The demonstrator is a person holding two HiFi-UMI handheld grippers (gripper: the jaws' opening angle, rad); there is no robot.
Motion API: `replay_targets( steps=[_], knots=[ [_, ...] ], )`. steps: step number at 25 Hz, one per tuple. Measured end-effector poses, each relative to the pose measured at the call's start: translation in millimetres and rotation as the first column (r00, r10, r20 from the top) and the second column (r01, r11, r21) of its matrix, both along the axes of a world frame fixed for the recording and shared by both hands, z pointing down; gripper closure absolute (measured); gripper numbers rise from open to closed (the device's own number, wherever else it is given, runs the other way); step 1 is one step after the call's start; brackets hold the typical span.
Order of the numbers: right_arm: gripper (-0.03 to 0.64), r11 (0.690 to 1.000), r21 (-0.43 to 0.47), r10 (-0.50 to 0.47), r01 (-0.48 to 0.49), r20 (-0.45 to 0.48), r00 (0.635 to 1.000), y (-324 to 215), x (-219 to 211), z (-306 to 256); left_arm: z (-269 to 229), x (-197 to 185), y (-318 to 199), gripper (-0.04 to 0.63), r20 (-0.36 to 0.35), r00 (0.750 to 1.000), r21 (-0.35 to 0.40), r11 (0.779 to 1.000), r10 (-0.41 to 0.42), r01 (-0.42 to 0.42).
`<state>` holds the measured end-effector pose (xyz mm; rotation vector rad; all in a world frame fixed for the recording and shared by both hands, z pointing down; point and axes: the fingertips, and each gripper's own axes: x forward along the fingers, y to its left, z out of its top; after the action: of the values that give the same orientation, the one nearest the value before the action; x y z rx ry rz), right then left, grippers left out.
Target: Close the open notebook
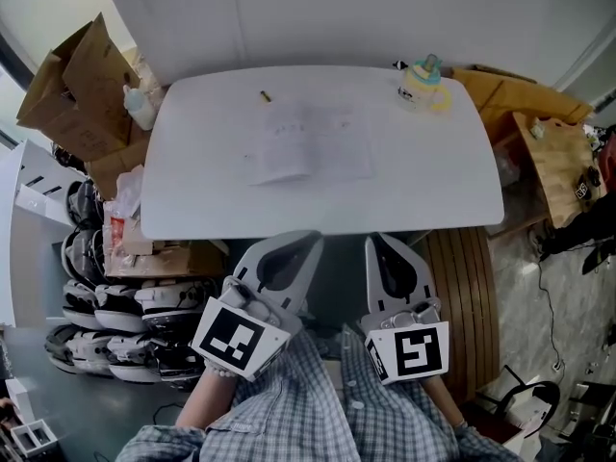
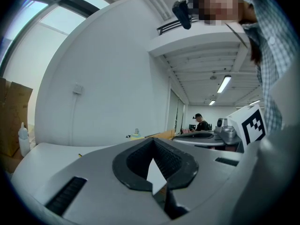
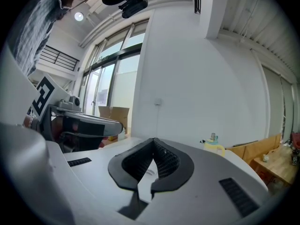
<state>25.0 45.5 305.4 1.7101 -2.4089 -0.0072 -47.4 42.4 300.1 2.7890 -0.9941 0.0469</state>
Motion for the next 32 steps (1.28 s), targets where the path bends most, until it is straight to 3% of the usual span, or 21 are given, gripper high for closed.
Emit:
replay_targets(
  steps=[16, 32],
  knots=[
    [0.604, 0.999, 0.002, 0.042, -0.042, -0.019, 0.999, -37.3, -24.6, 4.3, 4.0, -20.1, -41.0, 0.597, -0.026, 0.998, 0.009, 0.999, 0.05, -0.05],
    [0.604, 0.997, 0.009, 0.082, -0.082, -0.047, 0.996, -41.0, -24.6, 7.1, 7.0, -20.4, -50.4, 0.597, -0.071, 0.994, -0.004, 0.996, 0.089, -0.089]
  ],
)
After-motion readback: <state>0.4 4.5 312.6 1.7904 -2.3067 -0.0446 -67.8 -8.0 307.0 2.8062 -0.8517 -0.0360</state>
